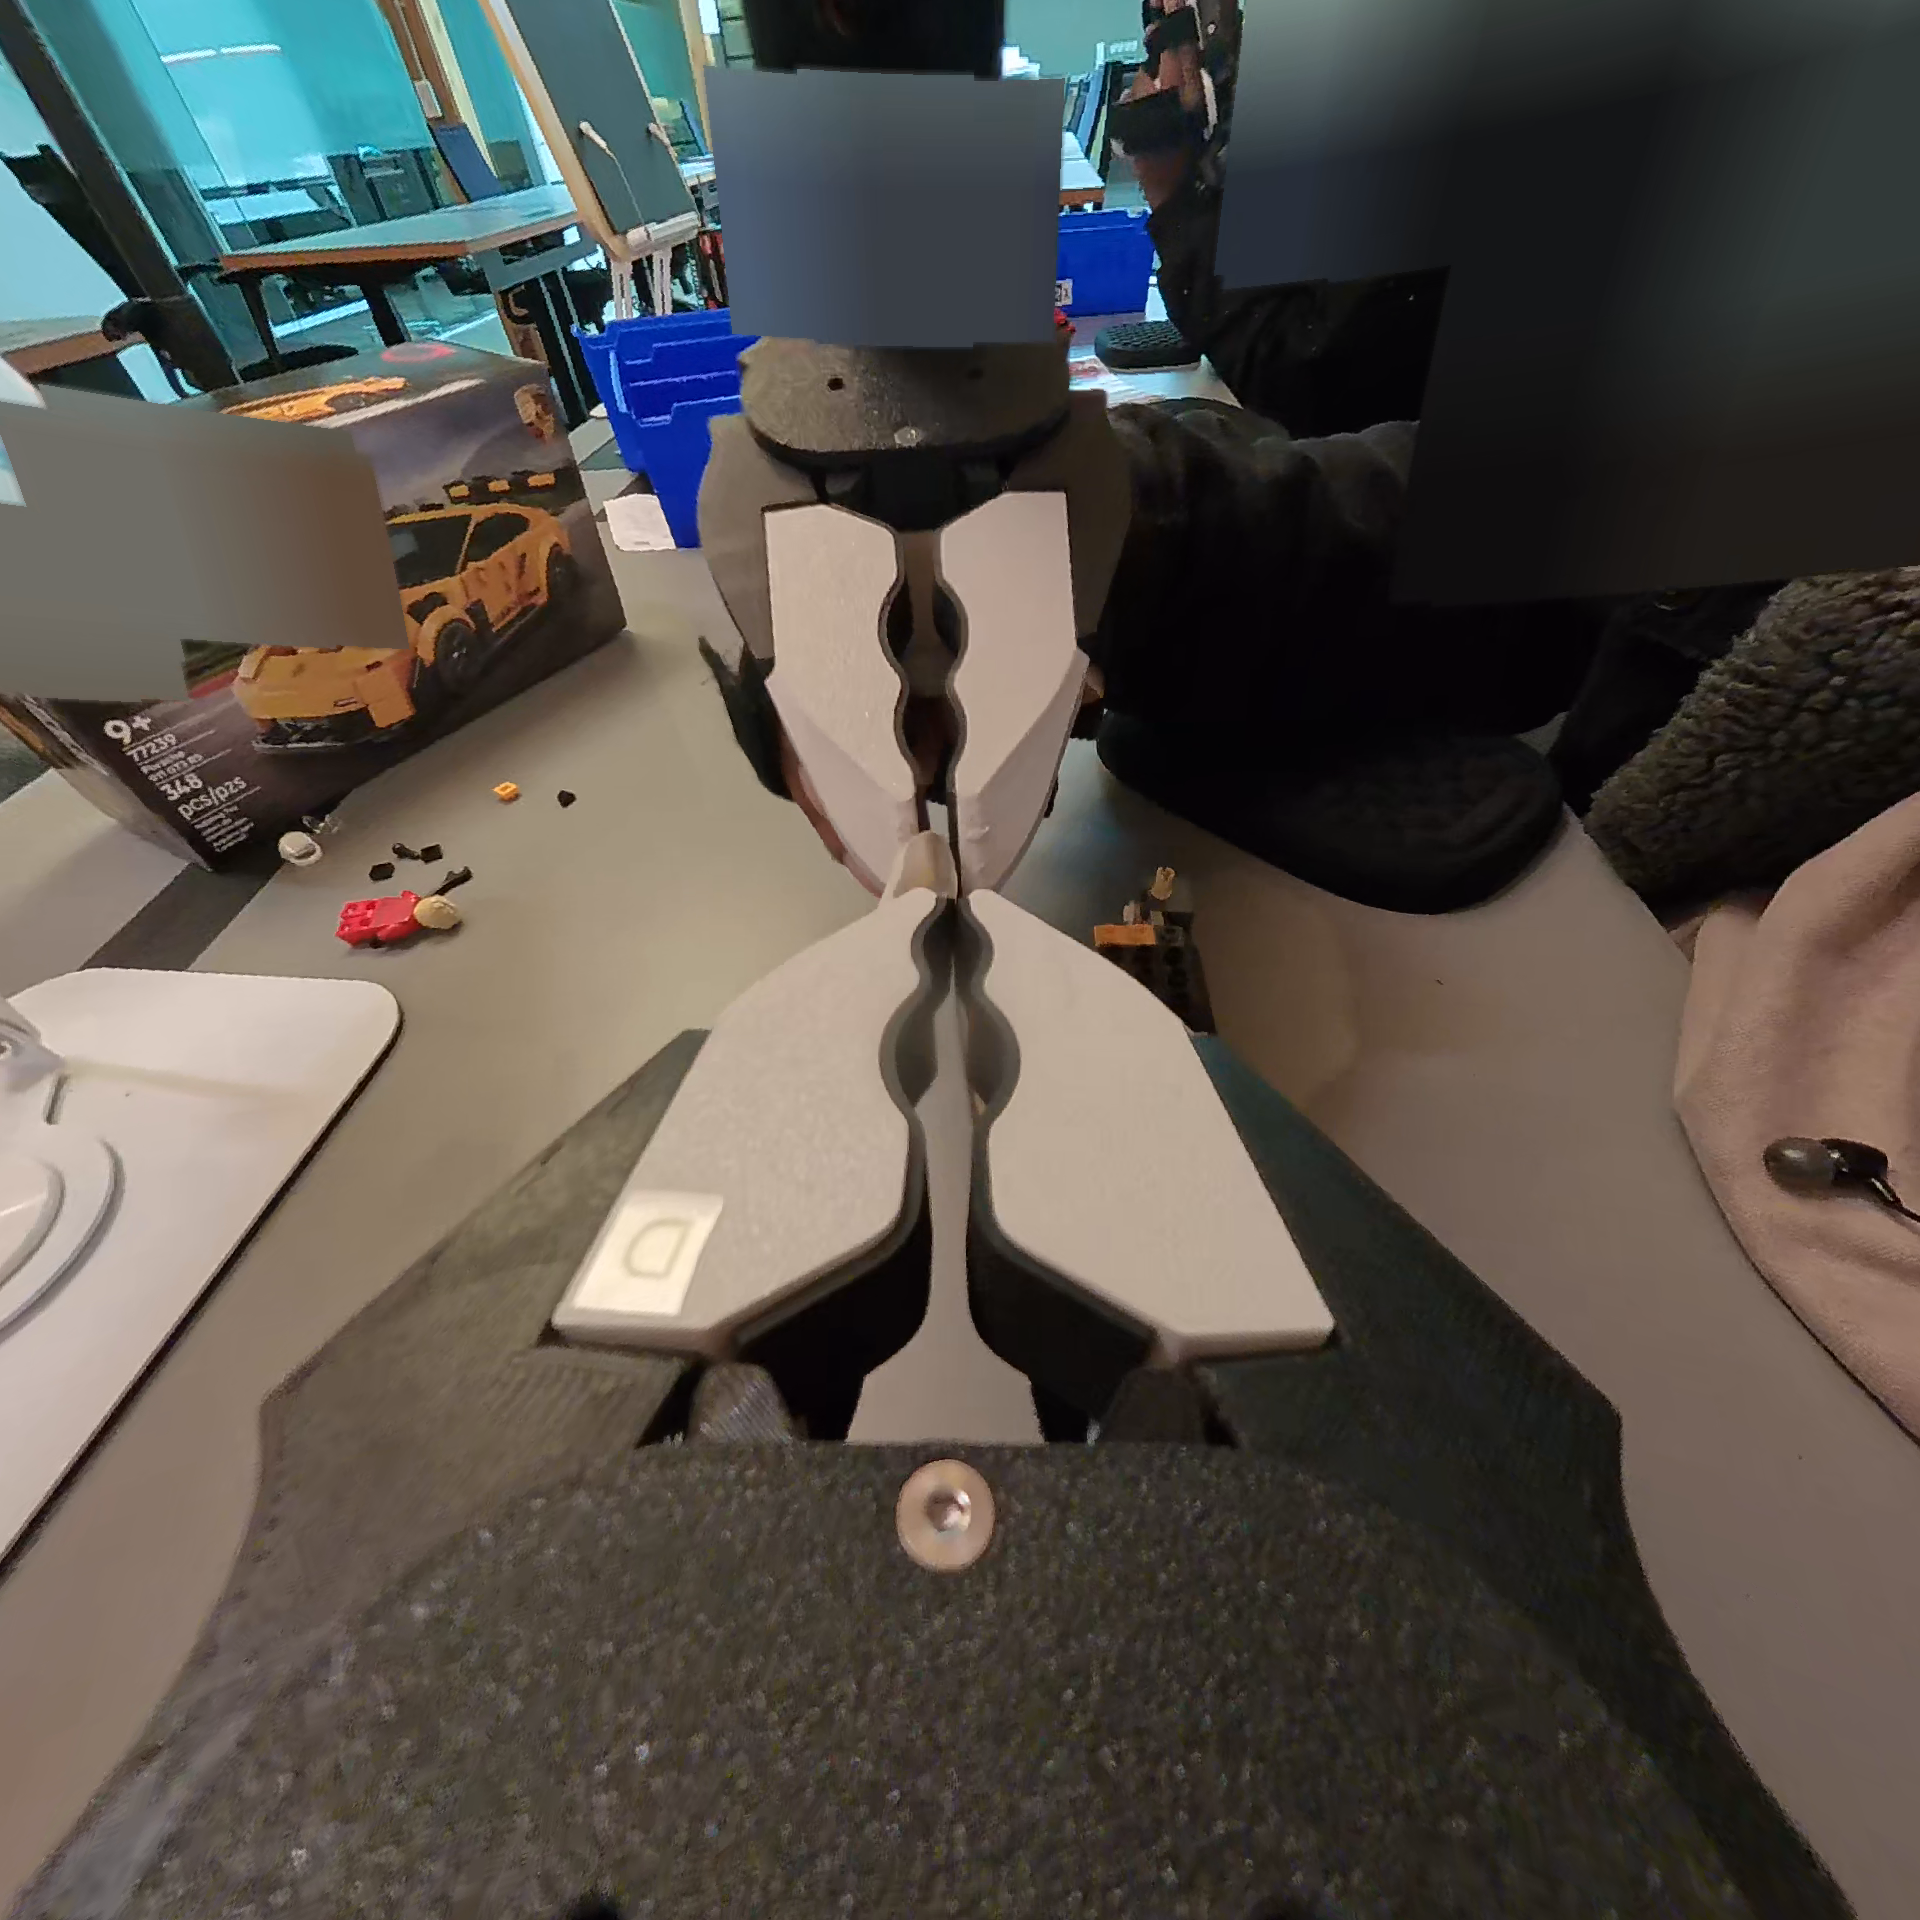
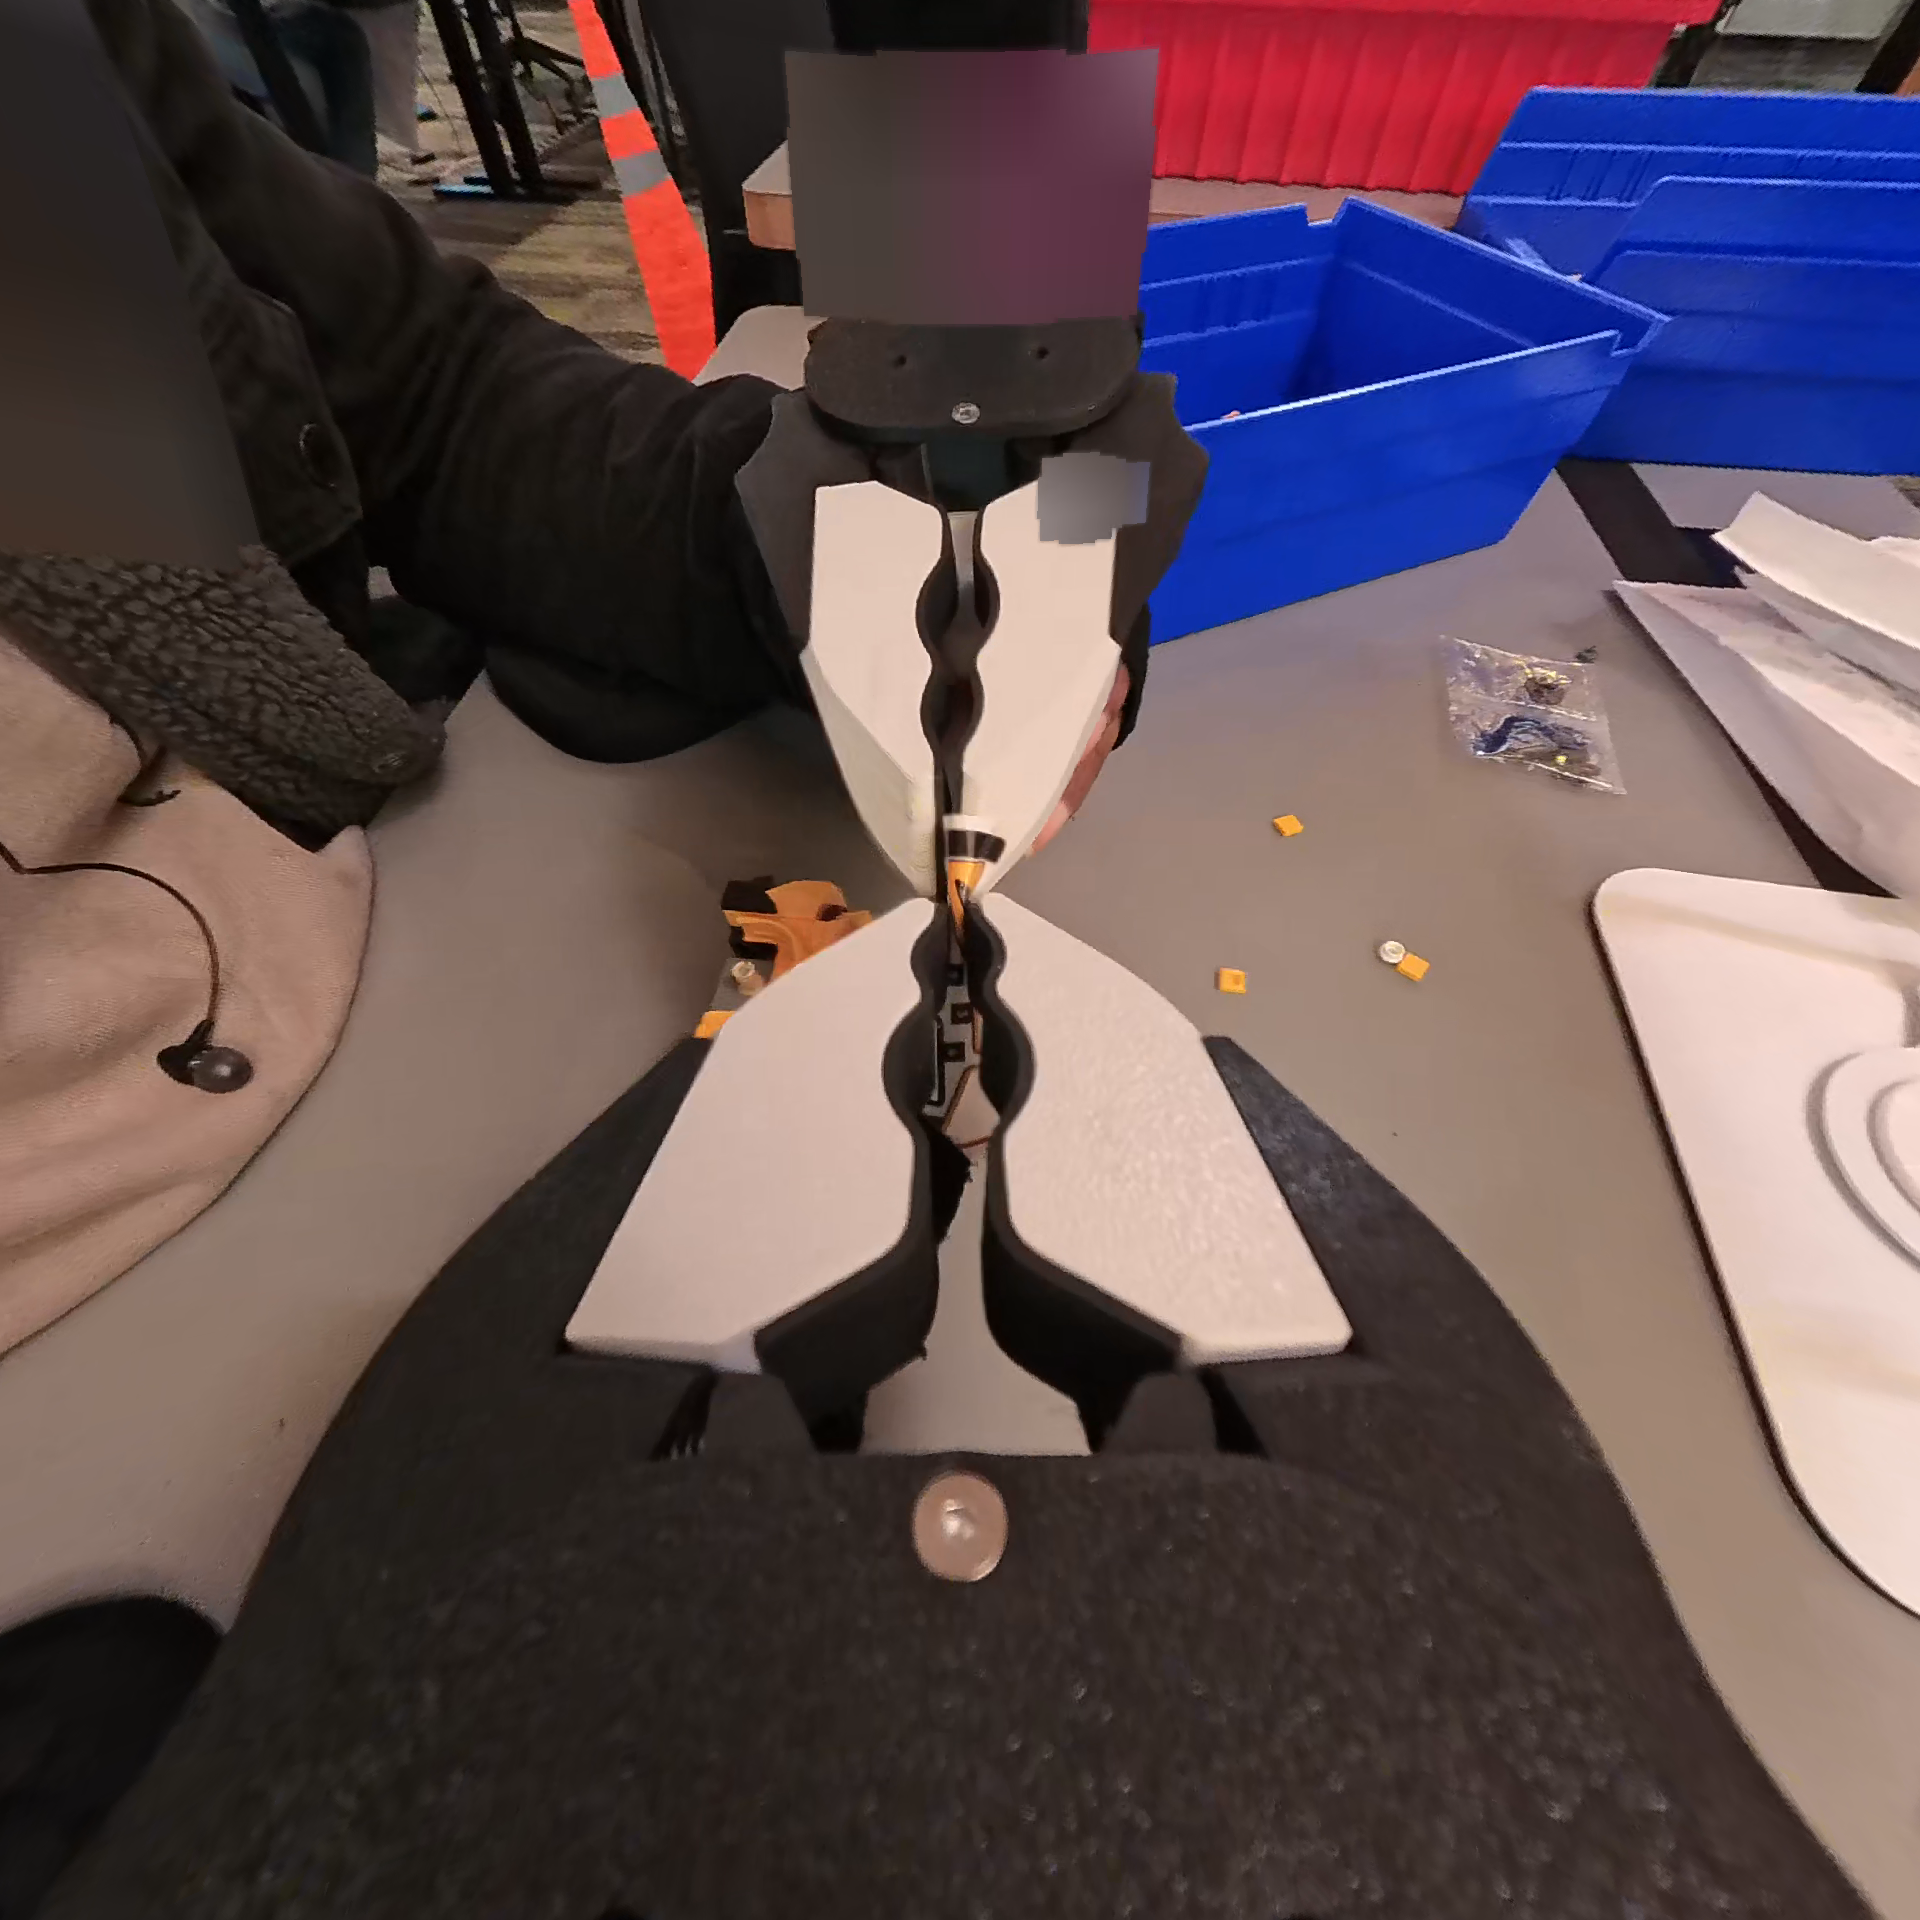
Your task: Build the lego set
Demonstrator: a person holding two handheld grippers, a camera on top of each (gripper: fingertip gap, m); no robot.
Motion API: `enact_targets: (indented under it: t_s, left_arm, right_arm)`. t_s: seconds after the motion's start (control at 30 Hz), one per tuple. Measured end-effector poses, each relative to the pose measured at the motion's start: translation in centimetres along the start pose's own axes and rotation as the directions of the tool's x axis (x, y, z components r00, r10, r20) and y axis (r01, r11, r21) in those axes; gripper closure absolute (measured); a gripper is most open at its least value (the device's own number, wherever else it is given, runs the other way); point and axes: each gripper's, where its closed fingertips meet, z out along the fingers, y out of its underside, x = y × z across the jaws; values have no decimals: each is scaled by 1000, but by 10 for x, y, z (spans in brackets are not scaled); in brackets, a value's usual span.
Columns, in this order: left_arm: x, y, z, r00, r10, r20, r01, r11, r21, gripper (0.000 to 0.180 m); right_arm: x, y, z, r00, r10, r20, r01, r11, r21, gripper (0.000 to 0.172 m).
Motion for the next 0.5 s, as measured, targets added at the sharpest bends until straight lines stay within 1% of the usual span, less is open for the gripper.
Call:
enact_targets:
  t_s: [0.1, 0.17, 0.3, 0.5]
  left_arm:
    - [-3, 0, -2, 999, -37, -1, 37, 999, 2, 180]
    - [-5, 2, -2, 999, -49, 5, 49, 999, -12, 180]
    - [-4, 5, 0, 999, -45, 2, 45, 999, -28, 180]
    - [-2, 5, 0, 999, -49, -15, 49, 999, -20, 180]
  right_arm:
    - [8, -3, 0, 992, -82, -93, 82, 997, -7, 160]
    - [10, -9, -3, 981, -134, -141, 136, 991, 7, 158]
    - [6, -5, -1, 970, -194, -145, 188, 981, -55, 159]
    - [0, -4, 1, 971, -207, -119, 200, 978, -66, 167]
